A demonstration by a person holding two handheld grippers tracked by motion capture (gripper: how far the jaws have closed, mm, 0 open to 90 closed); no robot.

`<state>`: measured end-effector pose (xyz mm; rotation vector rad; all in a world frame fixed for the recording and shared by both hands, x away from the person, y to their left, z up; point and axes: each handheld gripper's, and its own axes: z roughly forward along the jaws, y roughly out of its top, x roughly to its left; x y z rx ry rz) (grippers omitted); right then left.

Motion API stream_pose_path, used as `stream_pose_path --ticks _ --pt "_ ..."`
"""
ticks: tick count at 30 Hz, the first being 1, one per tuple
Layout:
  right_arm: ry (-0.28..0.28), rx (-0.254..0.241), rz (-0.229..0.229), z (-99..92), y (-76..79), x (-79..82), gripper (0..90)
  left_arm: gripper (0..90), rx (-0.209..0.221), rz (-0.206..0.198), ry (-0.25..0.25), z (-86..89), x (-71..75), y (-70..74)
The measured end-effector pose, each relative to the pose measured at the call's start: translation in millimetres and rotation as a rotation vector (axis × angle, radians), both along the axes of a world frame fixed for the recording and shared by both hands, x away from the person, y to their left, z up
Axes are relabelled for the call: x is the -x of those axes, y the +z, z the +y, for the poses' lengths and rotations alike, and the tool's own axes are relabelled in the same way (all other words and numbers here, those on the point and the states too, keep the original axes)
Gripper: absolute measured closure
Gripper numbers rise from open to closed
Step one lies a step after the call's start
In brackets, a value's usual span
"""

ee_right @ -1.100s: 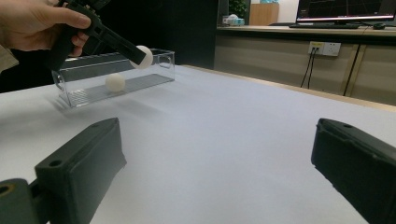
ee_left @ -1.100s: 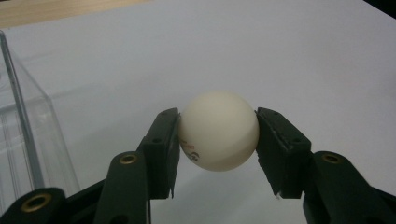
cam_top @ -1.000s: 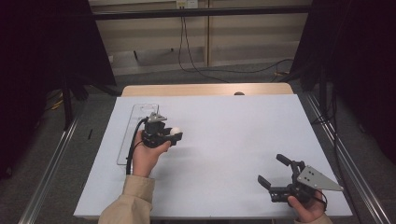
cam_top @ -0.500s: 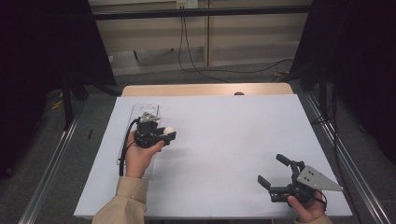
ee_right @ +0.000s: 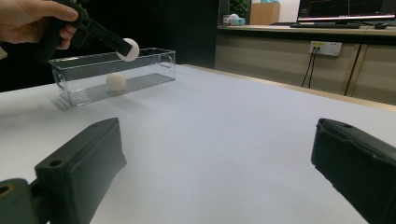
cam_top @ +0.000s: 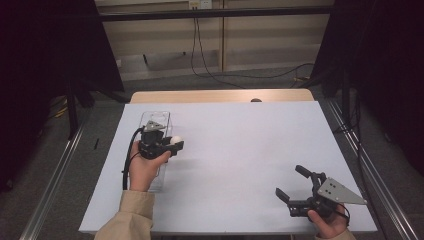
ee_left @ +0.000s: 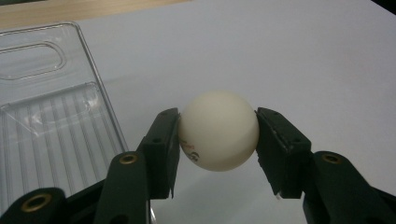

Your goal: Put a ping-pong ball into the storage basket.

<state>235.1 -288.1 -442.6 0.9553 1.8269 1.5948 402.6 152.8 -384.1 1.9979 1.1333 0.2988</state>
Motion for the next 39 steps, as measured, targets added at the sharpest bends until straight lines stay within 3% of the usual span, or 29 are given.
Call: stream_pose_path --ticks 39 --pt "0.003 -0.002 -0.002 0.6 0.1 -0.5 1.7 51.0 0.001 -0.022 0.088 41.2 10.0 6.4"
